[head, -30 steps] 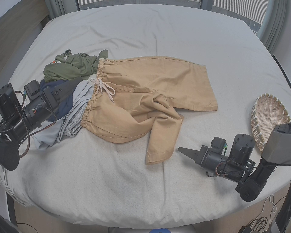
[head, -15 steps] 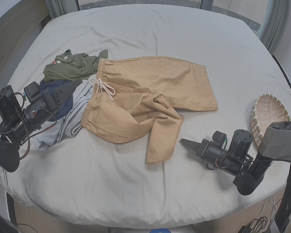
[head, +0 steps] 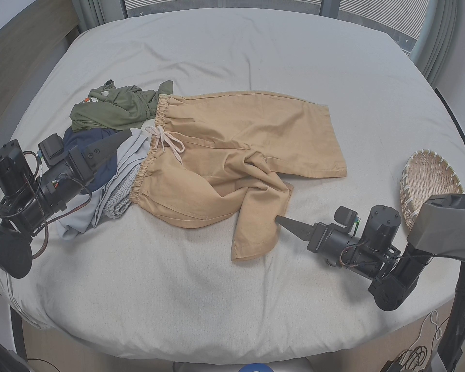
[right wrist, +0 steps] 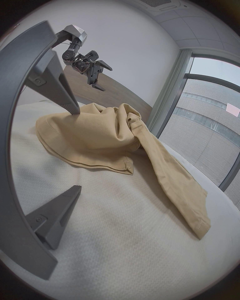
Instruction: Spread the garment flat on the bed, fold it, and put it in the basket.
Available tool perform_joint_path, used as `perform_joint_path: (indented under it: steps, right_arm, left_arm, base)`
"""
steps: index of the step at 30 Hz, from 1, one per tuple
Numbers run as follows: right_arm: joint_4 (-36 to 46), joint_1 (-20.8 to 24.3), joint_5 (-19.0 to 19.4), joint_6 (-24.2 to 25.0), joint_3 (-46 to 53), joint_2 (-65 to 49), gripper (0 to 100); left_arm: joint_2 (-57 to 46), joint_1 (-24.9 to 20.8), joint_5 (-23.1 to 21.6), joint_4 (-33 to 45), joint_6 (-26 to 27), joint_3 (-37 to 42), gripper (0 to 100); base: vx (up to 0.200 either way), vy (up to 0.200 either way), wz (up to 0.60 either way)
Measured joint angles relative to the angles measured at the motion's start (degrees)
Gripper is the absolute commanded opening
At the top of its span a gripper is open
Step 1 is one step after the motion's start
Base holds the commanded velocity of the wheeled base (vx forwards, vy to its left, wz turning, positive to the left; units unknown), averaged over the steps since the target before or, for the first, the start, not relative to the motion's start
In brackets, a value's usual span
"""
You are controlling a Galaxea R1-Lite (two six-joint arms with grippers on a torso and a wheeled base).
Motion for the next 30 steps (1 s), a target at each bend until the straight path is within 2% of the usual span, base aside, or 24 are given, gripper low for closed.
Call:
perform_joint_path:
  steps: [7, 14, 18, 22, 26, 30]
  right_arm:
    - [0.3, -0.1, -0.2, -1.7, -1.0, 0.4, 100]
    - [-0.4, -0.5, 0.4, -14.1, 0.3, 0.7, 100]
    - [-0.5, -0.9, 0.8, -18.6, 2.0, -0.2, 100]
    - [-0.2, -1.9, 2.7, -20.9, 2.9, -1.5, 100]
    - [-0.1, -4.4, 6.8, -24.1, 2.9, -2.3, 100]
    - [-0.1, -5.6, 8.3, -25.7, 2.2, -2.6, 100]
  left_arm:
    - [0.0, -0.1, 0.0, -0.1, 0.0, 0.3, 100]
    - [-0.1, -0.2, 0.0, -0.1, 0.1, 0.6, 100]
    - [-0.1, -0.3, 0.0, -0.1, 0.1, 0.9, 100]
    - [-0.1, -0.3, 0.0, -0.1, 0.1, 1.1, 100]
    - [-0.1, -0.4, 0.0, -0.1, 0.1, 1.2, 100]
    - [-0.1, -0.7, 0.0, -0.1, 0.2, 1.2, 100]
  base:
    - [0.0, 0.0, 0.0]
    - [0.0, 0.0, 0.0]
    - [0.0, 0.0, 0.0]
    - [0.0, 0.0, 0.0]
    - [0.0, 0.0, 0.0]
    - [0.0, 0.0, 0.0]
